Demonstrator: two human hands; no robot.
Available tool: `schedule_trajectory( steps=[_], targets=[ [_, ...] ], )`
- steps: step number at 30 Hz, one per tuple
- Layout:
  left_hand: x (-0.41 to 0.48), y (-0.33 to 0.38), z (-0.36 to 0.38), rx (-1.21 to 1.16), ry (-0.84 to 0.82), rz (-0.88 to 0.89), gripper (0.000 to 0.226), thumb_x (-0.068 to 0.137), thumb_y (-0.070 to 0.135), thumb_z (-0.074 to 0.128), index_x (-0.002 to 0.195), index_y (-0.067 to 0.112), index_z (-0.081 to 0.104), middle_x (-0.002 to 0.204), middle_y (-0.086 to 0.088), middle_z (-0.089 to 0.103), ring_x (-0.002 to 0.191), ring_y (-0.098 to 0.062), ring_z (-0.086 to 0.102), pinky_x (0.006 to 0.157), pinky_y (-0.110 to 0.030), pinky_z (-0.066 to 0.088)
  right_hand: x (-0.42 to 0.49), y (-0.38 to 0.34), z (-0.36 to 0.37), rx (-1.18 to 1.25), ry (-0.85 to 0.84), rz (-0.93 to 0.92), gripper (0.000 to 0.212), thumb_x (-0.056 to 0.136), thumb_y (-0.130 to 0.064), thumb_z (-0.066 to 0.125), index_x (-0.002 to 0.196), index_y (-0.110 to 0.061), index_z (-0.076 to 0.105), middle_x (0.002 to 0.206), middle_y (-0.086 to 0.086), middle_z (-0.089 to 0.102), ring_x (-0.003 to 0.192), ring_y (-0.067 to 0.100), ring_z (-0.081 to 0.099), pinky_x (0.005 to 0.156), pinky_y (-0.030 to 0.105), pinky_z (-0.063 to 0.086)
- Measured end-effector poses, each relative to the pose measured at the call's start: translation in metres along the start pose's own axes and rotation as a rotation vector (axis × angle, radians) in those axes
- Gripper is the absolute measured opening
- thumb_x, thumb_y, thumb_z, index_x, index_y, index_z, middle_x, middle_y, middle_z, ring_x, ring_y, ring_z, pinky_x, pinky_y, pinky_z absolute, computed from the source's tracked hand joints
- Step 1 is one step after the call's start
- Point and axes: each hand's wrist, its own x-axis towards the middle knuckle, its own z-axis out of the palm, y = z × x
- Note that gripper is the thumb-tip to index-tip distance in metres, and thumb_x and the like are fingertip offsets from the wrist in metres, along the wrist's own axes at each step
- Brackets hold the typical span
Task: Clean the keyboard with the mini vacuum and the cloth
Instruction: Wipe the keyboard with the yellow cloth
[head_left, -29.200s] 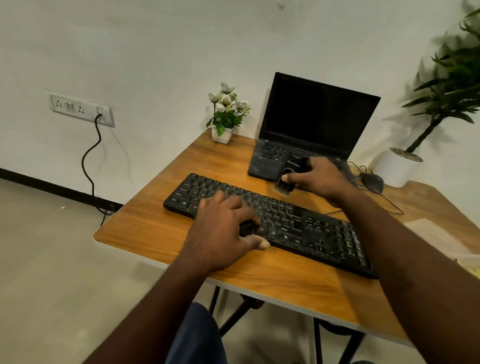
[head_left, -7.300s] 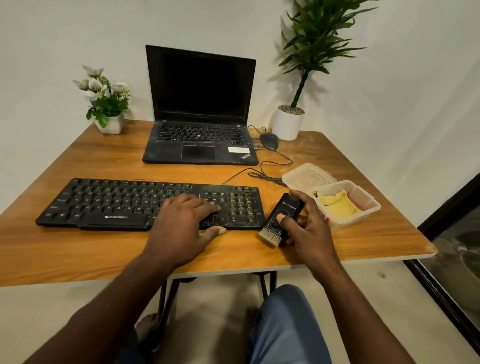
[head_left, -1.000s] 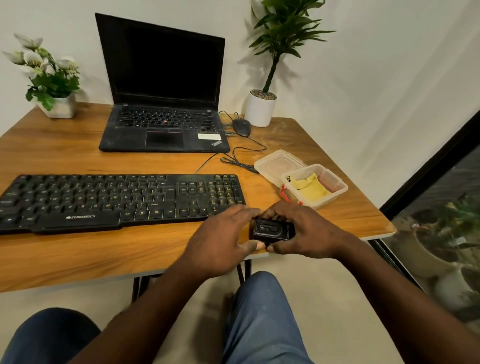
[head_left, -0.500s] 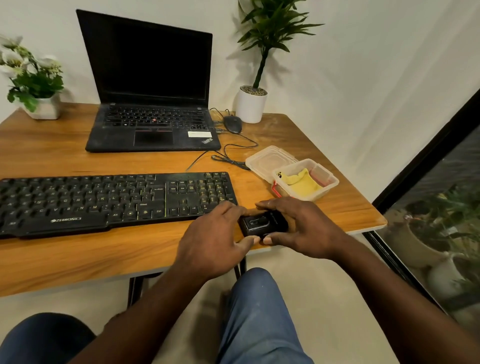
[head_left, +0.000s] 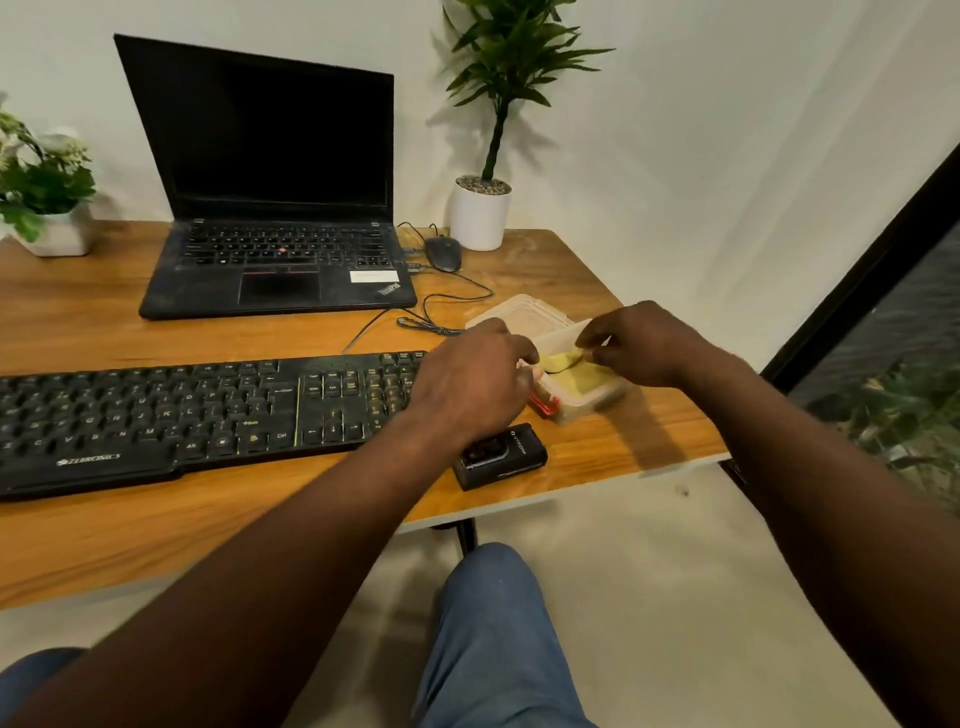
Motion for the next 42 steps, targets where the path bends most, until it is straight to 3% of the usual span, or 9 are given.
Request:
schedule_trajectory(
  steps=[5,14,20,23,27,30,35,39,42],
  targets=[
    [0.032,0.011,0.02,0.095,-0.076,-0.002,0.037,0.098,0.051,0.059,0.13,0.035,0.066,0.133,0.0,0.053,0.117,-0.026,0.057,0.086,-0.04,0.052,0.024,-0.002,0.01,-0.236,-0.085,-0.029,0.032,0.095,-0.039,0.067,0.127,-0.038,0.071,0.123,-0.002,0.071,0.108,0.02,0.062,0.087,0.038,0.056],
    [0.036,0.009,0.022,-0.02,-0.077,-0.054,0.048,0.092,0.05,0.067,0.136,0.031,0.063,0.136,0.001,0.054,0.122,-0.023,0.057,0.09,-0.039,0.051,0.036,-0.005,0.019,-0.199,0.051,0.021,0.016,0.088,-0.049,0.071,0.098,-0.037,0.075,0.099,-0.005,0.069,0.091,0.018,0.061,0.071,0.033,0.053],
    [0.034,0.002,0.012,-0.111,-0.033,-0.098,0.07,0.087,0.053,0.073,0.148,0.031,0.048,0.144,0.002,0.054,0.132,-0.025,0.047,0.105,-0.044,0.047,0.013,-0.015,-0.025,0.173,0.169,-0.064,0.012,0.07,-0.04,0.075,0.065,-0.036,0.064,0.096,-0.009,0.064,0.09,0.018,0.061,0.075,0.038,0.053],
    [0.032,-0.007,-0.006,-0.224,-0.021,-0.119,0.046,0.087,0.047,0.076,0.13,0.034,0.066,0.136,0.006,0.062,0.126,-0.021,0.053,0.102,-0.042,0.047,0.001,-0.032,-0.054,0.323,0.198,-0.108,0.005,0.072,-0.033,0.073,0.068,-0.031,0.069,0.1,-0.012,0.073,0.097,0.014,0.064,0.084,0.039,0.053],
    [0.011,-0.017,-0.039,-0.555,0.063,-0.147,0.008,0.097,0.035,0.07,0.102,0.033,0.075,0.093,0.012,0.073,0.086,-0.007,0.066,0.075,-0.033,0.052,0.0,-0.053,-0.077,0.599,0.217,-0.144,0.003,0.078,-0.018,0.07,0.077,-0.02,0.072,0.082,-0.006,0.073,0.083,0.013,0.068,0.078,0.044,0.056],
    [-0.007,-0.033,-0.066,-0.798,0.195,-0.22,0.013,0.102,0.032,0.062,0.104,0.027,0.074,0.091,0.003,0.072,0.084,-0.015,0.068,0.075,-0.037,0.055,0.005,-0.081,-0.083,0.851,0.231,-0.161,0.009,0.079,-0.022,0.063,0.08,-0.015,0.069,0.078,-0.003,0.066,0.076,0.017,0.059,0.07,0.04,0.048],
    [-0.042,-0.079,-0.107,-1.022,0.344,-0.364,0.016,0.104,0.025,0.059,0.101,0.019,0.074,0.093,-0.011,0.074,0.082,-0.024,0.068,0.079,-0.05,0.057,0.008,-0.16,-0.064,1.099,0.029,-0.185,0.008,0.096,-0.009,0.06,0.102,-0.011,0.065,0.086,0.004,0.059,0.076,0.016,0.057,0.061,0.029,0.048],
    [-0.081,-0.121,-0.121,-0.884,0.361,-0.45,0.019,0.103,0.032,0.059,0.095,0.022,0.074,0.092,-0.011,0.074,0.089,-0.04,0.07,0.079,-0.061,0.057,0.015,-0.22,-0.034,1.115,-0.269,-0.266,0.021,0.095,-0.023,0.072,0.113,-0.014,0.07,0.101,0.001,0.075,0.087,0.018,0.071,0.068,0.029,0.055],
    [-0.113,-0.154,-0.134,-0.659,0.39,-0.529,0.022,0.102,0.041,0.06,0.09,0.026,0.071,0.087,-0.001,0.072,0.083,-0.027,0.068,0.072,-0.049,0.058,0.018,-0.276,-0.023,1.007,-0.37,-0.335,0.028,0.092,-0.031,0.075,0.115,-0.015,0.076,0.108,0.002,0.079,0.099,0.022,0.075,0.082,0.036,0.059]
  ],
)
